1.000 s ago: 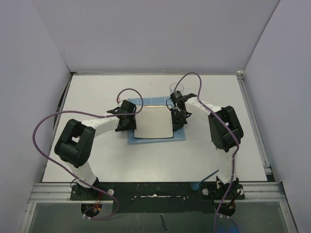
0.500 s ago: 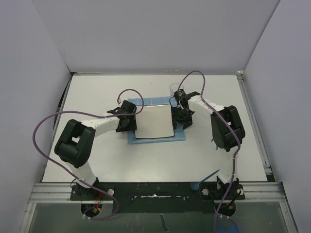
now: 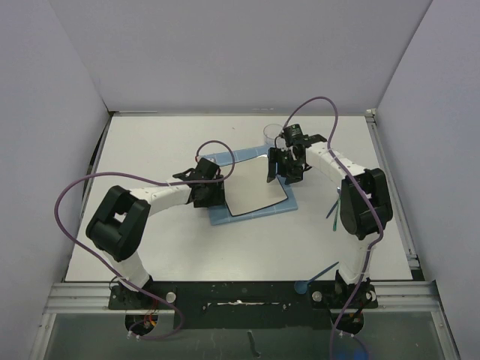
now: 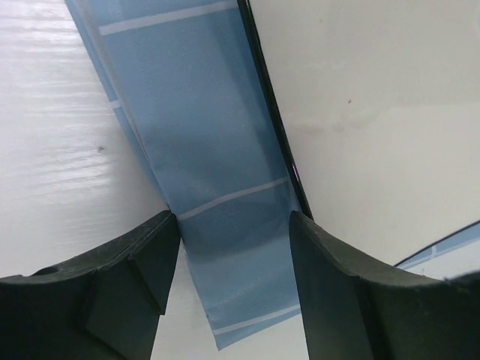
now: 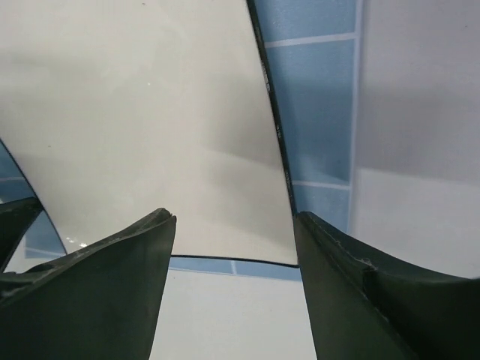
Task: Set the dinner table for one person
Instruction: Adjust the plate on the napkin.
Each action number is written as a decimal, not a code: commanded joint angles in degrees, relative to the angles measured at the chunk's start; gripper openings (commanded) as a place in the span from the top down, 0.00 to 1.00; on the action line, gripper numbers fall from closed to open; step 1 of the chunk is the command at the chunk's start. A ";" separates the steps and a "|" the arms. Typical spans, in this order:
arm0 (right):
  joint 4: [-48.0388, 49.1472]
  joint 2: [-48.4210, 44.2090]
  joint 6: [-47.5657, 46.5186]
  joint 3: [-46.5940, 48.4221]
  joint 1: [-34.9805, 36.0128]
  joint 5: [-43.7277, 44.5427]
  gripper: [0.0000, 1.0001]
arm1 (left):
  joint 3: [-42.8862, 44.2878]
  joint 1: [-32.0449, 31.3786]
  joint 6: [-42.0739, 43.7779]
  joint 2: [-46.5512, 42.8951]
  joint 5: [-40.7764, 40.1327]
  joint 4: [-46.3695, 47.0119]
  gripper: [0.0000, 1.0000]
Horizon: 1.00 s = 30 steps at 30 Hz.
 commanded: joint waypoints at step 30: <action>8.10 -4.72 1.06 -11.44 -0.83 -4.94 0.58 | -0.07 0.36 -2.67 -6.37 1.02 -0.18 0.45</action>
